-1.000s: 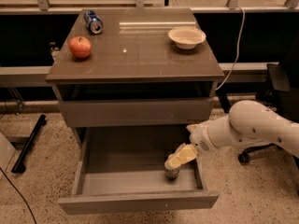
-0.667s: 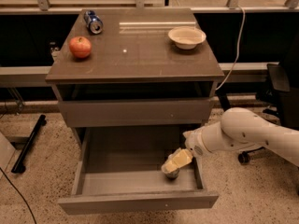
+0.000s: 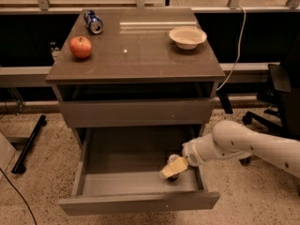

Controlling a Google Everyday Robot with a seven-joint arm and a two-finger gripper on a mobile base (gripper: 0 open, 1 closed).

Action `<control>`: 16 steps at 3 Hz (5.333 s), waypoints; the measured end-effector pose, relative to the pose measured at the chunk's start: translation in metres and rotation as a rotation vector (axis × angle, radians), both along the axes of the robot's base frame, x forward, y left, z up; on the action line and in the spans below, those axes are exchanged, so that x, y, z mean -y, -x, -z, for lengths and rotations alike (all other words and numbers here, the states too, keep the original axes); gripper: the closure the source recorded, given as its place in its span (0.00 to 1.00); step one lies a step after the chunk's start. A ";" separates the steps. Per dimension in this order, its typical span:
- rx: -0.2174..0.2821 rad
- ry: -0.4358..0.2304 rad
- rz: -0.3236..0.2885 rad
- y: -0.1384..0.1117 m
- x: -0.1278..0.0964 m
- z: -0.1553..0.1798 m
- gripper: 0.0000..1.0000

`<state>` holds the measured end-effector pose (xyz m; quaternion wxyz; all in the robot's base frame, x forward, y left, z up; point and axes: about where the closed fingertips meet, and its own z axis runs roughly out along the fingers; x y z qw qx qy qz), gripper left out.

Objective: Pick 7up can from middle drawer and place on counter

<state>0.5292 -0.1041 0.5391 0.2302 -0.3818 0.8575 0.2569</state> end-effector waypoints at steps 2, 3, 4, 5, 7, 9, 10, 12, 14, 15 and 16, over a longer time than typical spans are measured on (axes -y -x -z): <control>-0.044 -0.034 0.064 -0.017 -0.001 0.050 0.00; -0.072 -0.056 0.101 -0.024 0.002 0.073 0.00; -0.097 -0.077 0.152 -0.030 0.004 0.092 0.18; -0.109 -0.092 0.211 -0.035 0.007 0.101 0.41; -0.087 -0.101 0.276 -0.036 0.011 0.081 0.88; 0.081 -0.069 0.113 -0.034 0.025 -0.049 1.00; 0.260 -0.069 -0.033 -0.053 0.050 -0.181 1.00; 0.343 -0.025 -0.181 -0.081 0.087 -0.310 1.00; 0.322 0.060 -0.261 -0.087 0.111 -0.378 1.00; 0.323 0.057 -0.263 -0.087 0.109 -0.378 1.00; 0.334 0.070 -0.259 -0.091 0.102 -0.378 1.00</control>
Offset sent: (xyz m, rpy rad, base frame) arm 0.0291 -0.0057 -0.0794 0.0674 0.0676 -0.1258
